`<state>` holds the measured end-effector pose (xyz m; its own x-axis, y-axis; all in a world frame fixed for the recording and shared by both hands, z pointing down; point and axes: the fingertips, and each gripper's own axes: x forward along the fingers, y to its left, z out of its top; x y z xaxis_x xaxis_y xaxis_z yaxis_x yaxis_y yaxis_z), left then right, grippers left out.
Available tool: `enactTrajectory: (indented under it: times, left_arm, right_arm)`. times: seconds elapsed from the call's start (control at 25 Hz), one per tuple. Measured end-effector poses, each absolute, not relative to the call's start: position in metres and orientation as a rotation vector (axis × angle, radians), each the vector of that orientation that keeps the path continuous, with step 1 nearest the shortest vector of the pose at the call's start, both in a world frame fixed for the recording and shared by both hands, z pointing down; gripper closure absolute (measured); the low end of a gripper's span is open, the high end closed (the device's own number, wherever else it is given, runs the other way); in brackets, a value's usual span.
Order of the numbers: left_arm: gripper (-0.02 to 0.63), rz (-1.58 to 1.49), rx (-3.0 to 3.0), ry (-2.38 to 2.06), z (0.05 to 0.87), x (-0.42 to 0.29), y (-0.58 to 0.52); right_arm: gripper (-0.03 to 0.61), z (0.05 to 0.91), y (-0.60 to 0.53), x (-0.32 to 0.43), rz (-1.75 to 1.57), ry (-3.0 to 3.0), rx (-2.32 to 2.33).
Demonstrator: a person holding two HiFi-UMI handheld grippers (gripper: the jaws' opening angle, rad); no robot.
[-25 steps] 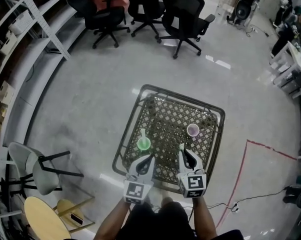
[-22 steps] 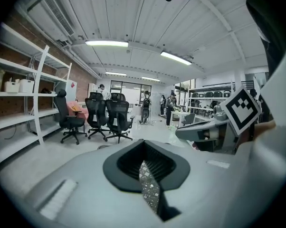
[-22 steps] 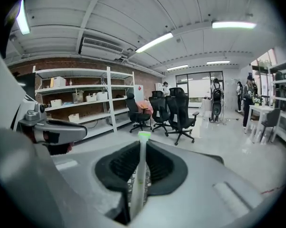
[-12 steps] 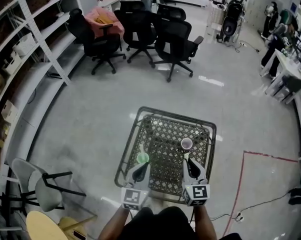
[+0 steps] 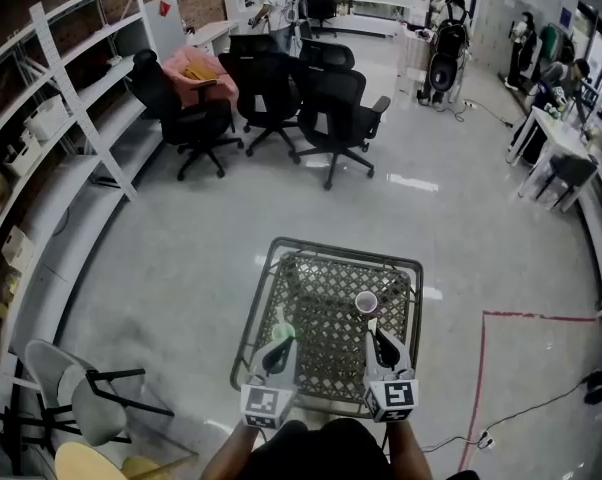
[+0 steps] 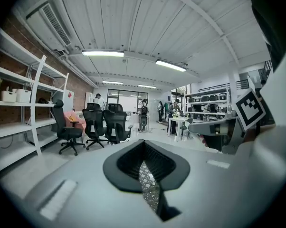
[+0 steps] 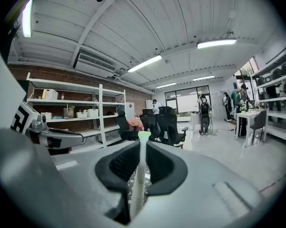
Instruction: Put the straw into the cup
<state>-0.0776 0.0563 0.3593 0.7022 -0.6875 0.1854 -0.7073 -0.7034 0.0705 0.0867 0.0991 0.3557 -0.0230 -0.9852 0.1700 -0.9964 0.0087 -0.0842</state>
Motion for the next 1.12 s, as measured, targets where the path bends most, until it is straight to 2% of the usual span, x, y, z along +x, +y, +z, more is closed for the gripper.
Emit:
enactTrajectory:
  times: [0.6,1.12]
  left_arm:
    - [0.607,0.316,2.816,-1.011,0.408,-0.031,0.035]
    - [0.607,0.386,2.743,-0.992,0.466,0.004,-0.008]
  right_arm:
    - [0.535,0.391,0.072,0.136,0.323,-2.131,2.272]
    - [0.535,0.442,-0.007,0.187,0.306,-2.164,2.315]
